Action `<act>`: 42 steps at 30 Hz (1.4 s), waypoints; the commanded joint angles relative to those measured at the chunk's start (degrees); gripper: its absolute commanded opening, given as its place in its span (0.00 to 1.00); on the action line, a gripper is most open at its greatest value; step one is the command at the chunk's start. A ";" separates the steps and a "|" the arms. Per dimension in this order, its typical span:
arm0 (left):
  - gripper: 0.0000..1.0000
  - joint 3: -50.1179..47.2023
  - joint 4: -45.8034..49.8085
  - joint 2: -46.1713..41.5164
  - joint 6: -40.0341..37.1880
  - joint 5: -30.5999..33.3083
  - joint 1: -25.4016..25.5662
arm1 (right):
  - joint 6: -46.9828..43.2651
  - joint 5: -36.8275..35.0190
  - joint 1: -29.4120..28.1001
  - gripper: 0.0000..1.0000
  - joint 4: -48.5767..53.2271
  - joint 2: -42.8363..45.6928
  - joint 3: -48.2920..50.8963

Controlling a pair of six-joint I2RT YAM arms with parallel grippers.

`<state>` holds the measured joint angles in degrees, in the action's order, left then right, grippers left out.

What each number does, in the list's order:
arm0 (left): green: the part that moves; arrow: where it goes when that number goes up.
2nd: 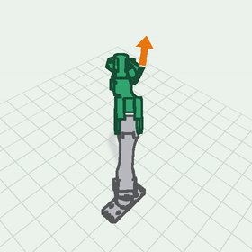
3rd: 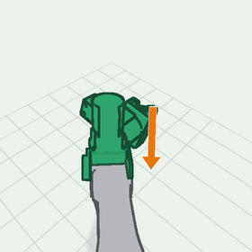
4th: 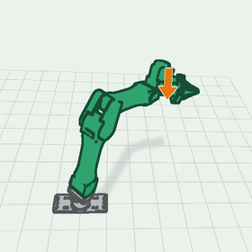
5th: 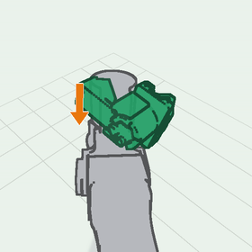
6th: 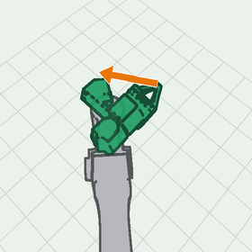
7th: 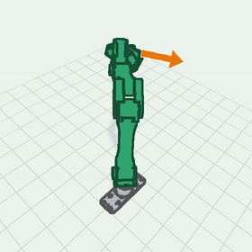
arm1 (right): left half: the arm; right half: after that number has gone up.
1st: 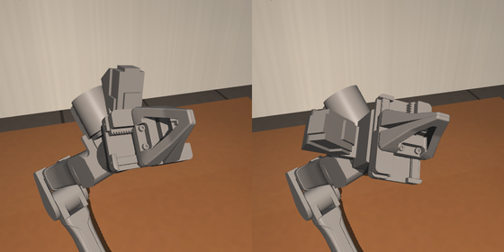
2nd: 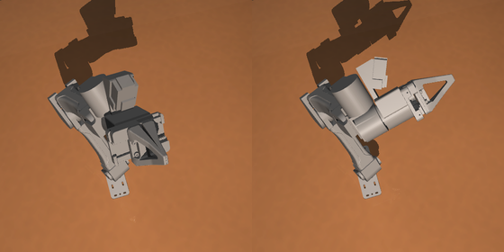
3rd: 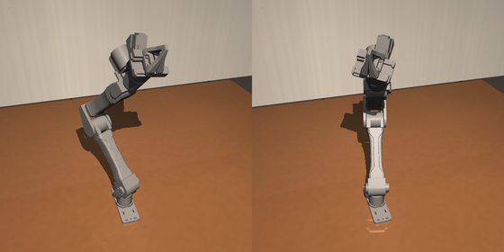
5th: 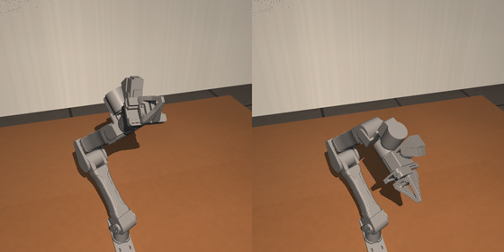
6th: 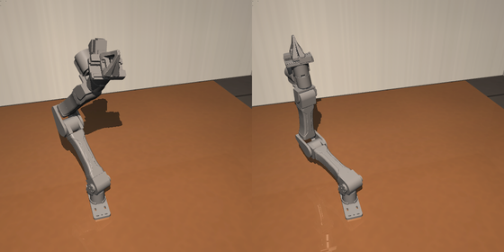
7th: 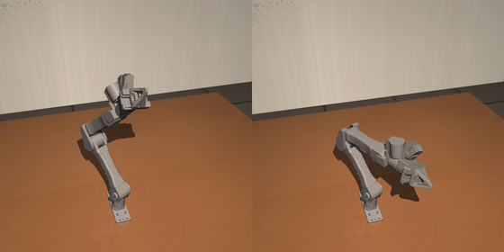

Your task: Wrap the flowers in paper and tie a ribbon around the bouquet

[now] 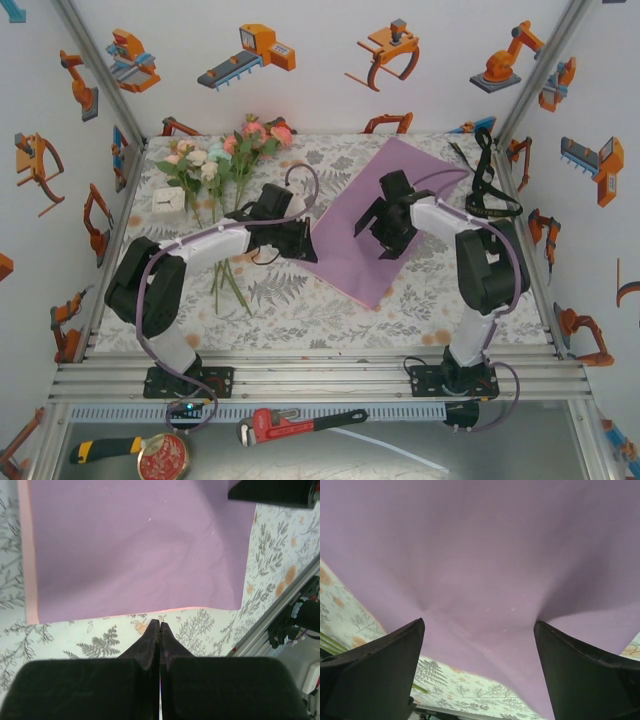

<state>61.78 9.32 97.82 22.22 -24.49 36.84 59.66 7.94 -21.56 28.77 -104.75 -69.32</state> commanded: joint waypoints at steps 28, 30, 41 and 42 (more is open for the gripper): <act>0.57 42.30 -3.13 35.53 -3.13 3.17 -6.61 | -13.87 -4.08 -4.63 0.26 0.05 -2.61 4.04; 0.60 43.88 -4.19 36.74 -3.43 3.85 -6.61 | -14.12 -3.90 -4.64 0.26 0.14 -2.57 4.45; 0.52 50.98 -7.39 44.20 -2.58 -0.52 -6.29 | -14.84 -3.90 -4.54 0.25 1.79 -3.26 3.60; 0.50 50.90 -7.56 44.49 -2.22 -1.31 -6.26 | -14.83 -3.90 -4.62 0.25 1.96 -3.36 3.35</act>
<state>111.74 2.24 140.90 19.90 -22.90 30.35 46.19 5.28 -26.11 27.46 -106.04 -66.76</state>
